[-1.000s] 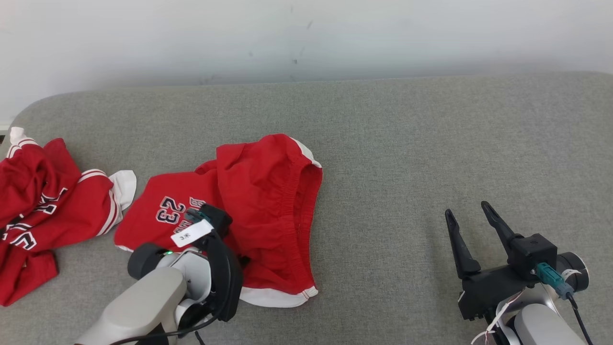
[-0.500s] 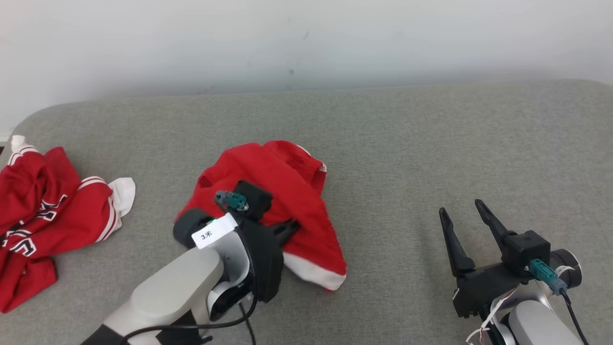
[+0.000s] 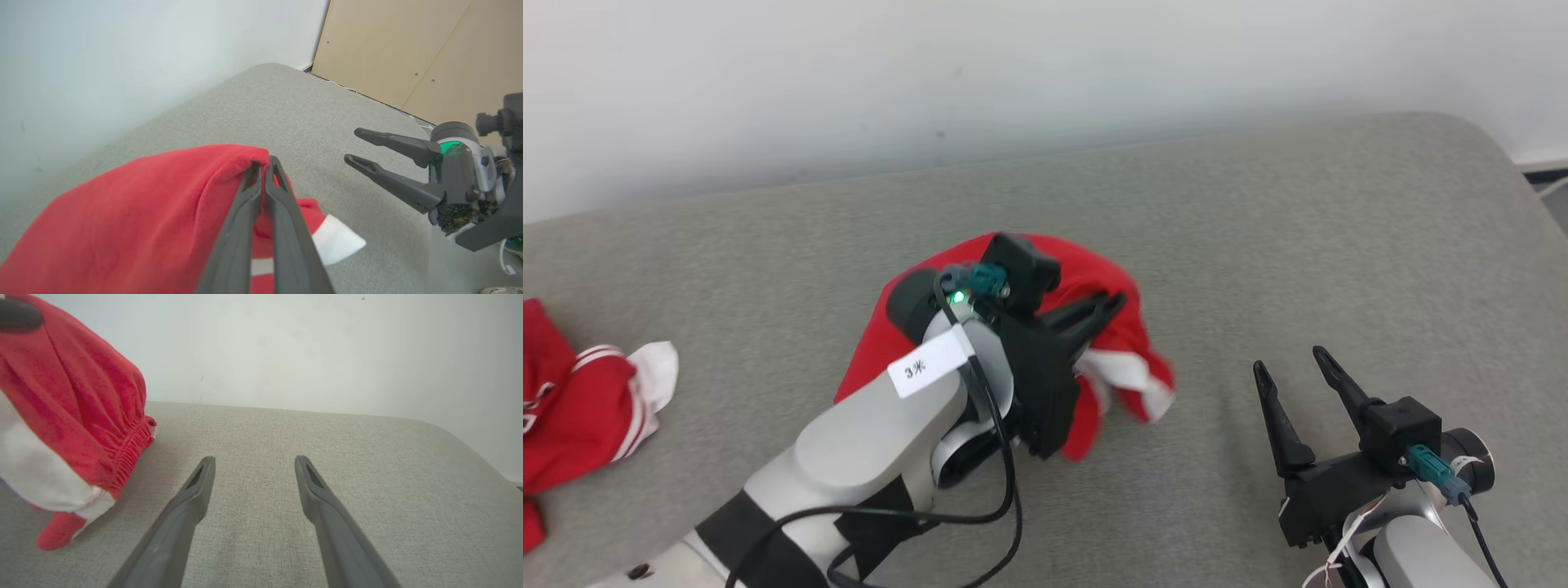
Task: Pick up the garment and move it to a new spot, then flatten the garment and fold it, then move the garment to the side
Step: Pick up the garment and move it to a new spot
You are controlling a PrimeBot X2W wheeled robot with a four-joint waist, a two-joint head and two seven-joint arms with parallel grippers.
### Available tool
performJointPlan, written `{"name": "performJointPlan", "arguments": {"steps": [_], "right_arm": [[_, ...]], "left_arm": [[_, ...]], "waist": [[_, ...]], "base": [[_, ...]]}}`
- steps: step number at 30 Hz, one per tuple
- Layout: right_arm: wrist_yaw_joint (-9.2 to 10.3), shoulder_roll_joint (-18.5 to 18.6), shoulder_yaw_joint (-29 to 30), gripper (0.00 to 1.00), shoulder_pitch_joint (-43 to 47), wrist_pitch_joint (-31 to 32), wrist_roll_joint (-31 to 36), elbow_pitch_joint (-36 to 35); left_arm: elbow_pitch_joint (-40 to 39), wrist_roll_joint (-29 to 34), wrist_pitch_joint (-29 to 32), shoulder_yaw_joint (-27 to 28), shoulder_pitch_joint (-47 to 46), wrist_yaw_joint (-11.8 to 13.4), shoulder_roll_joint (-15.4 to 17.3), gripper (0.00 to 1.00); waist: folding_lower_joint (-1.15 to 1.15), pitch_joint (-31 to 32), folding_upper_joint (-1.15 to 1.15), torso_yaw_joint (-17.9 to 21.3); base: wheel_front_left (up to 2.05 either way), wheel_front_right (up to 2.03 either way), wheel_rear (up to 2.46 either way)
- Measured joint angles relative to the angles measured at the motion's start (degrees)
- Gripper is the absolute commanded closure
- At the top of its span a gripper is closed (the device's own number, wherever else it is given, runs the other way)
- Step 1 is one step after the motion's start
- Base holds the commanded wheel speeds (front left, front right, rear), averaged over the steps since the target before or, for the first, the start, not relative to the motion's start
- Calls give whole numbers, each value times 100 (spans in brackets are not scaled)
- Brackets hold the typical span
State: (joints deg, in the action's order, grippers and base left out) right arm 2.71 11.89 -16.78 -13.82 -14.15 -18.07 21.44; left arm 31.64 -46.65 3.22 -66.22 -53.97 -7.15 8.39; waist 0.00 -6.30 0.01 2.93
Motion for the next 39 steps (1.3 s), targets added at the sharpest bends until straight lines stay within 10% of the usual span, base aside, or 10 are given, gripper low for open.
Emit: {"name": "performJointPlan", "arguments": {"steps": [25, 27, 28, 29, 39], "right_arm": [[-75, 14, 71, 0, -95, -7, -2, -25], [-77, 15, 67, 0, -118, -7, -2, -23], [-79, 14, 60, 0, -147, -7, -2, -15], [-102, 13, 52, 0, -191, -7, -2, -8], [-256, 7, 92, 0, -174, -7, -167, 112]], "left_arm": [[1851, 166, -627, 33, -22, -1, -272, 99], [1909, 140, -720, 46, -25, -1, -349, 91], [1935, 133, -745, 47, -27, 0, -379, 10], [1951, 132, -812, 55, -27, -1, -394, 0], [1958, 4, -1287, 75, -42, 0, -506, 0]], "waist": [[0, -401, 0, 426], [0, -417, 0, 382], [0, -421, 0, 363], [0, -422, 0, 346], [0, -301, 0, 146]], "base": [[0, 0, 0], [0, 0, 0], [0, 0, 0], [0, 0, 0], [0, 0, 0]]}}
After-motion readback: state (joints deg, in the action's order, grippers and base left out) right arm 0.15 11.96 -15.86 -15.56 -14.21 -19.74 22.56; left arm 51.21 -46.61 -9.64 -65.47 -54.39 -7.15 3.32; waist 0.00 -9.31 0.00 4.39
